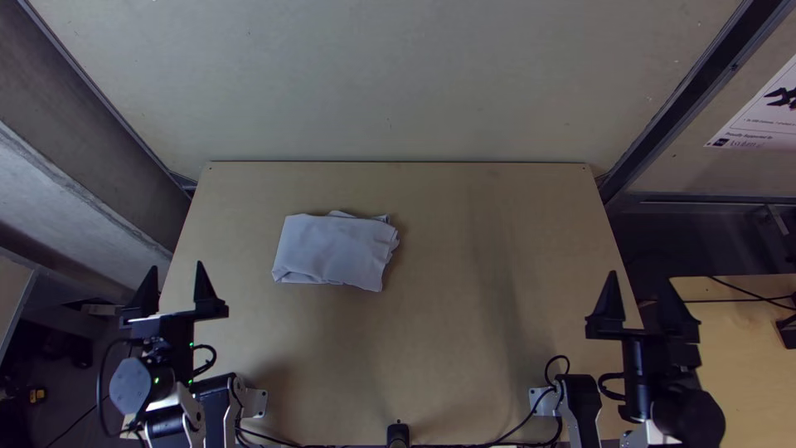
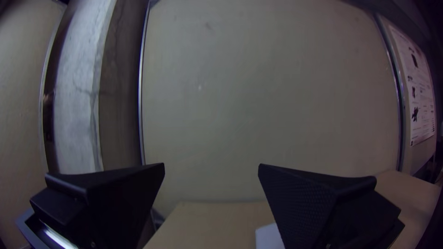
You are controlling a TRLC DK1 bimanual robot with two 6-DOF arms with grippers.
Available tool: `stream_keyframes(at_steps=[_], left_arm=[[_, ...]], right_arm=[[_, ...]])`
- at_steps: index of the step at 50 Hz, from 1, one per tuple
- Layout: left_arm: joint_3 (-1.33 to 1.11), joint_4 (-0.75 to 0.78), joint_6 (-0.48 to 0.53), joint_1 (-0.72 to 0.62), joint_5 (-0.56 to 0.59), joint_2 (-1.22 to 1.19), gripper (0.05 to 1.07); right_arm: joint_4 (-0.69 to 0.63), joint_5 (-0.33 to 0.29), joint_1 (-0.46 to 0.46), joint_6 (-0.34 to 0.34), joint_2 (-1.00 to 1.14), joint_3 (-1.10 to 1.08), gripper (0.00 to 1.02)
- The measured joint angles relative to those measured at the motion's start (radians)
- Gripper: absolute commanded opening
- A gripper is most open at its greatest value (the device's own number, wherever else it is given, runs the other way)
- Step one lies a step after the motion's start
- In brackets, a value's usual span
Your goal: Fold the t-shirt
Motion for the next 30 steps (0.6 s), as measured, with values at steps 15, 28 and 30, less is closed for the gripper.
stream_keyframes(at_steps=[15, 28, 30], left_arm=[[-0.200, 0.148, 0.000, 0.002, 0.000, -0.001, 1.03], [-0.347, 0.306, 0.004, -0.010, 0.008, -0.001, 1.03], [-0.353, 0.304, 0.007, -0.013, 0.008, -0.002, 1.03]], right_arm=[[0.080, 0.000, 0.004, -0.001, -0.002, -0.210, 0.99], [0.211, 0.000, 0.067, -0.020, -0.002, -0.377, 0.99], [0.214, 0.000, 0.076, -0.023, -0.002, -0.398, 0.99]])
